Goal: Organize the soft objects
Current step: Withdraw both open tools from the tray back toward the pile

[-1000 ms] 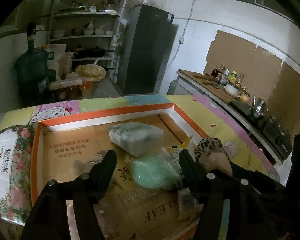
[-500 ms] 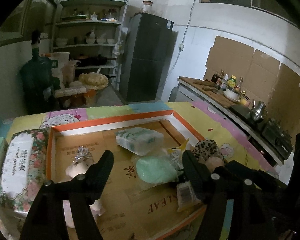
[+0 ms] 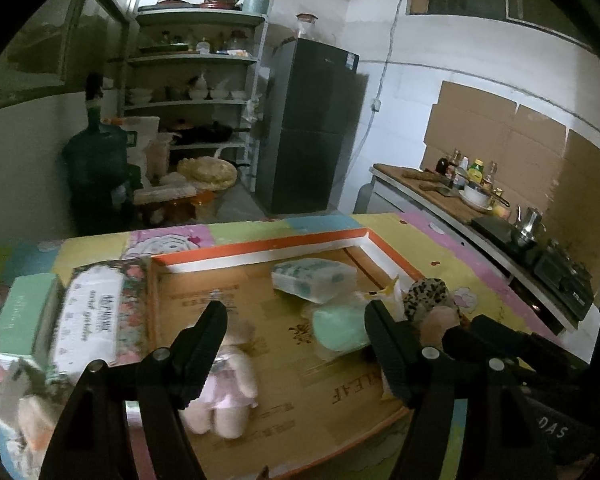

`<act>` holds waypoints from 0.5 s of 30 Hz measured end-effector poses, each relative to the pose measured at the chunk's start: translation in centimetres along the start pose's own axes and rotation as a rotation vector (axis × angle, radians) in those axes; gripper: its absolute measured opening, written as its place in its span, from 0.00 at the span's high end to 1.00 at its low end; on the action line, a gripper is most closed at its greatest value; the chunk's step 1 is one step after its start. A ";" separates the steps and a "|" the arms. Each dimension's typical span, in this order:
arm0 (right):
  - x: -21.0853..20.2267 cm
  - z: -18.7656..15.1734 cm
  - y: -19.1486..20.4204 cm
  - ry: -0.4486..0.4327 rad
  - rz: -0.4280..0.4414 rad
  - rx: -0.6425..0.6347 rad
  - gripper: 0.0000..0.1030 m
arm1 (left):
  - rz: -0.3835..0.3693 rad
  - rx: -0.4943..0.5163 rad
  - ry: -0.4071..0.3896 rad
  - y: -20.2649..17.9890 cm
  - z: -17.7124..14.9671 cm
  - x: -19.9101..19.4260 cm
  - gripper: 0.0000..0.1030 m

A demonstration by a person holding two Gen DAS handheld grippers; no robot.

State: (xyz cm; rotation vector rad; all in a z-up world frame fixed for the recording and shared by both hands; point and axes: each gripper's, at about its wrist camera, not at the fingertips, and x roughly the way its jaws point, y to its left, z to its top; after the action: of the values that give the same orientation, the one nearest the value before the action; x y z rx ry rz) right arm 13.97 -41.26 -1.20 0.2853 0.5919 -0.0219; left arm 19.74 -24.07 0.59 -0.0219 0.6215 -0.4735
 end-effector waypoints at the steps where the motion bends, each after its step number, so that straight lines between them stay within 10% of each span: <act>1: -0.1 0.0 0.4 -0.001 0.003 -0.005 0.41 | 0.004 -0.002 -0.004 0.2 0.0 -0.4 0.31; 15: -1.4 -0.8 5.3 -0.015 0.041 -0.058 0.41 | 0.061 0.003 -0.046 2.7 -0.6 -4.4 0.31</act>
State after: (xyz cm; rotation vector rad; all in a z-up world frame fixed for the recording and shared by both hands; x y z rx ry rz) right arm 12.90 -36.08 0.35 0.2405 0.5705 0.0330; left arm 17.41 -19.68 2.06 -0.0113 0.5748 -0.4137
